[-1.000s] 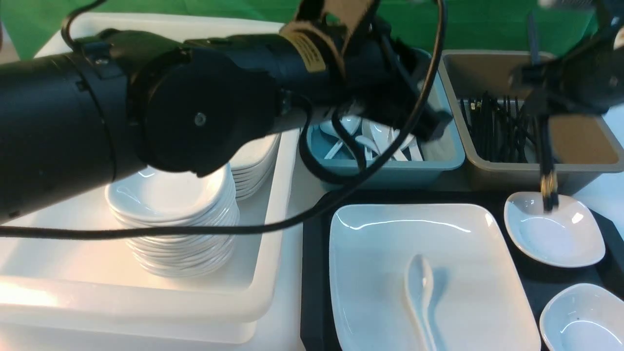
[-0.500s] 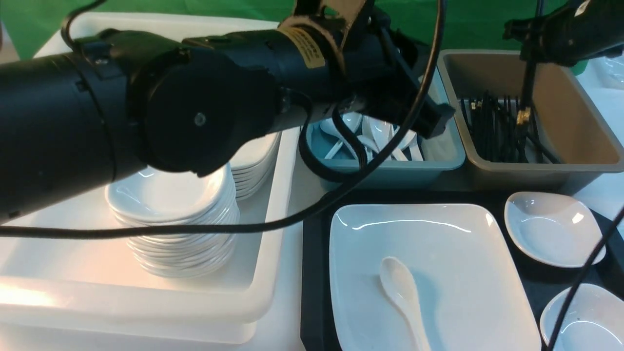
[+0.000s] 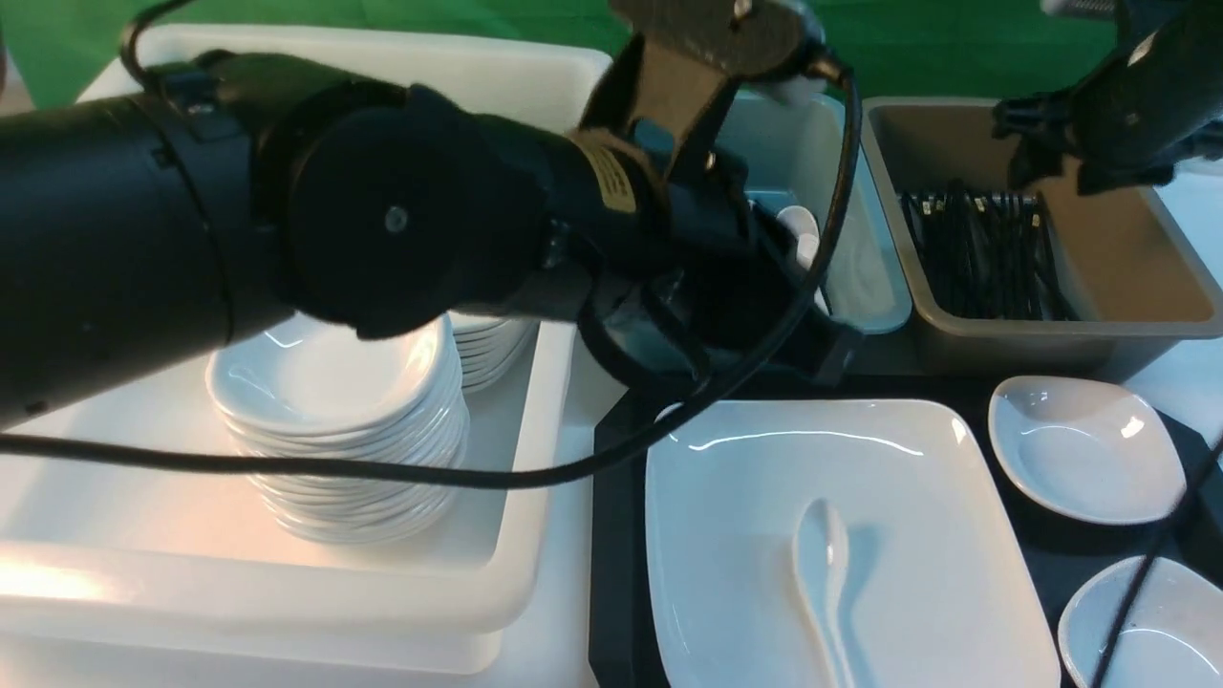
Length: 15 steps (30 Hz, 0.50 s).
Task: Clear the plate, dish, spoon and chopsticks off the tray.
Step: Use the right arm to put the chopsticks into the small storage box on the right, then use the left arm to grab a soup spoon from the plate
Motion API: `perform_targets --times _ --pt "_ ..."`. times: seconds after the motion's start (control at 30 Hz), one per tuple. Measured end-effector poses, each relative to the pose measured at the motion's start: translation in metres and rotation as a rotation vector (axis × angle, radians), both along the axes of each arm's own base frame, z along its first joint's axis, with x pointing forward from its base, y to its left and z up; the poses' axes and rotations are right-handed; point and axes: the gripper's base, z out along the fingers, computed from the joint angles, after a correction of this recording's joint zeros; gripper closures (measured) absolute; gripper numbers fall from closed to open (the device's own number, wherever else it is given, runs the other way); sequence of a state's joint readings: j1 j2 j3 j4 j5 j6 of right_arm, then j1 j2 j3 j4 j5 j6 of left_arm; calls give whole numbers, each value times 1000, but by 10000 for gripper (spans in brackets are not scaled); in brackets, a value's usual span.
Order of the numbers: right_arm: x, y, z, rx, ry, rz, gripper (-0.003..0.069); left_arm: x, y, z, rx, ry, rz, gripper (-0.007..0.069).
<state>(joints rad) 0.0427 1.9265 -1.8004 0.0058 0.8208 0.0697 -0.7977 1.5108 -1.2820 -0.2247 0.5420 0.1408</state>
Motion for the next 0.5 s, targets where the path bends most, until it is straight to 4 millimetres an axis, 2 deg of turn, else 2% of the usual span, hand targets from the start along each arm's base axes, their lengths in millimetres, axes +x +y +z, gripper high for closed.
perform_targets --times 0.03,0.1,0.17,0.2,0.23,0.27,0.3,0.37,0.5 --pt "-14 -1 18 -14 7 21 355 -2 -1 -7 50 82 -8 622" --pt "-32 -1 39 -25 22 40 477 -3 -4 -13 106 167 -21 622" --pt "-51 -2 59 -32 13 51 552 -5 -8 -21 164 240 -36 622" --pt "-76 -3 80 -34 -8 54 603 -9 -17 -34 232 319 -46 622" --pt "-90 -3 90 -34 -23 55 615 -13 -23 -41 267 352 -56 622" --pt "-93 -4 92 -38 -25 60 617 -13 -24 -42 273 358 -57 622" --pt "-115 -4 100 -35 -35 61 625 -19 -32 -52 309 393 -64 622" --pt "-144 -6 105 -35 -42 61 630 -28 -45 -65 347 439 -66 622" --pt "-206 -7 98 -20 -28 65 633 -39 -66 -81 360 485 -41 620"
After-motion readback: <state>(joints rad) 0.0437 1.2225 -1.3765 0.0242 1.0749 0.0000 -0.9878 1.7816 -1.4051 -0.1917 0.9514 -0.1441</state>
